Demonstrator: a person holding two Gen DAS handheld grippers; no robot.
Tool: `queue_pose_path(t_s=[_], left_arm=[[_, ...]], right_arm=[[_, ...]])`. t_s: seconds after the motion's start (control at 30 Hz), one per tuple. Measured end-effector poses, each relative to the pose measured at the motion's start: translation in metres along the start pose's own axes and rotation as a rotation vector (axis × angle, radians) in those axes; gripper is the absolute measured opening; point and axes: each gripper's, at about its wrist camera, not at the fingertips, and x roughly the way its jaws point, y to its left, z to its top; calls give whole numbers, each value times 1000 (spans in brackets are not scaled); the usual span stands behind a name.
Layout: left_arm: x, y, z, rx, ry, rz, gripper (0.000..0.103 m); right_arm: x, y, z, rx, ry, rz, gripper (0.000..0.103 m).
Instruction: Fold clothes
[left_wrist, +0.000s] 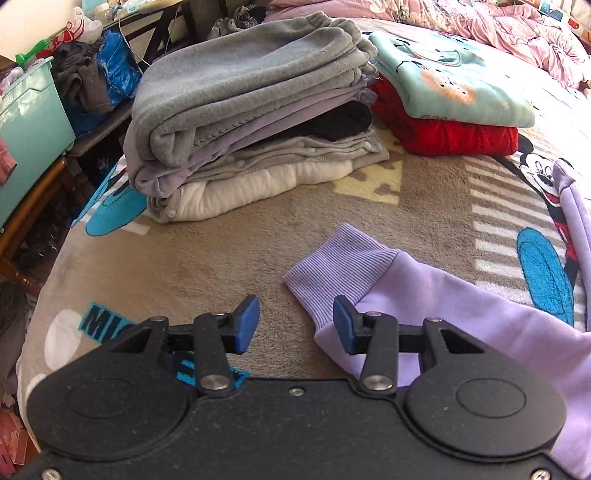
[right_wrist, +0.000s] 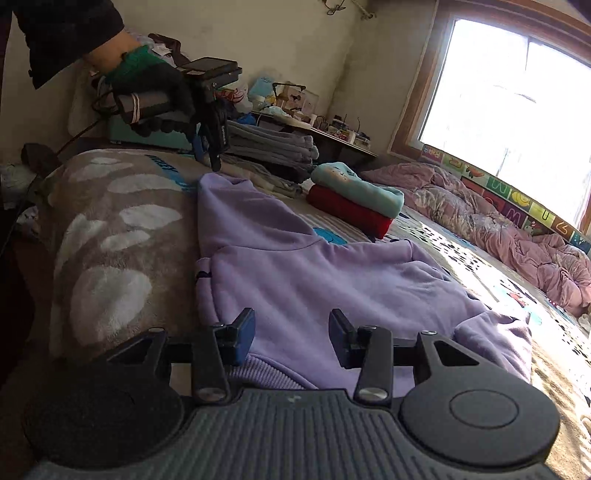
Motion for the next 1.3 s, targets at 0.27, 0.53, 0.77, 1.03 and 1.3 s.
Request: queue_pose_path(t_s=[0.27,0.53,0.77,1.03,1.3], left_arm=[[21,1,-6,-9,27,-45,42],[-38,27,-20,-104,-234,-143,6],[-46,68,-52,-292,-331,-142,3],[-23,68,-44,-278,-339,-281,31],[15,16,-15,41,-272,-221,46]], right_arm=[[15,42,15,-92,62,62,45],[16,52,21,-88,104,112,32],[12,57,28,-88,136,148,19],[10,52,62,-37,80,143,25],[74,49,94,115,83,109,27]])
